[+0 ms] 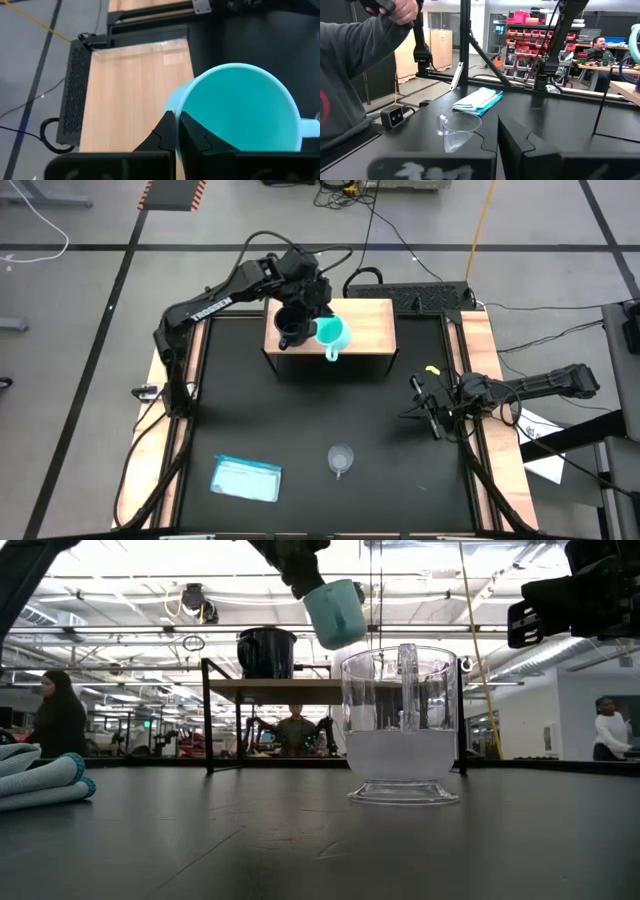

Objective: Stack small to large cups/mugs on shelf
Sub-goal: Put the light blue mug on the shelf

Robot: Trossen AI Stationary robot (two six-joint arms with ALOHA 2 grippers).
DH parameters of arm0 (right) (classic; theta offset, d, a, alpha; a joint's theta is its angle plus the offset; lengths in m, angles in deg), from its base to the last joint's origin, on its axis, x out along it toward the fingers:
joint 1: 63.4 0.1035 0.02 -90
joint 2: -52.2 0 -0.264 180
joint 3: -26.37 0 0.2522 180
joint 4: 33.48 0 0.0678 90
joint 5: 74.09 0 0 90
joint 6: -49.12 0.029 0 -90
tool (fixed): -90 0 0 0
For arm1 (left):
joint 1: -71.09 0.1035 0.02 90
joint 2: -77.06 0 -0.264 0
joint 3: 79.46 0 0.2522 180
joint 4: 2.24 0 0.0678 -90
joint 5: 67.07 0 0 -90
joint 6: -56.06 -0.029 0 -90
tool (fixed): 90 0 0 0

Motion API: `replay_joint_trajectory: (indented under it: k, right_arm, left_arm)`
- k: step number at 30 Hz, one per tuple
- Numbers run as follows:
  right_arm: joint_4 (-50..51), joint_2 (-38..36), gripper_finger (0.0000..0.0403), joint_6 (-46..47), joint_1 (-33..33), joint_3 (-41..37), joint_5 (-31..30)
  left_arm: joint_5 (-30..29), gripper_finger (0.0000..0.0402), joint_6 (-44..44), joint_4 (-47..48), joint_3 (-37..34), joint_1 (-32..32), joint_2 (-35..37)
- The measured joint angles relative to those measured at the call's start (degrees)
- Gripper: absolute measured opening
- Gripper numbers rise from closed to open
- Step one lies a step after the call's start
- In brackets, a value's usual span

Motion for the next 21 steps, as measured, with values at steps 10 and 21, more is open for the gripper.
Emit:
replay_joint_trajectory:
  k: [10,21]
  right_arm:
    - [0.00,0.00,0.0000,-0.02,0.00,0.00,0.00]
    - [0.00,0.00,0.0000,-0.02,0.00,0.00,0.00]
  left_arm:
    - [-1.13,0.0003,-2.58,5.98,10.43,3.14,-6.84]
    - [1.64,0.0003,-3.85,10.09,12.01,5.30,-8.52]
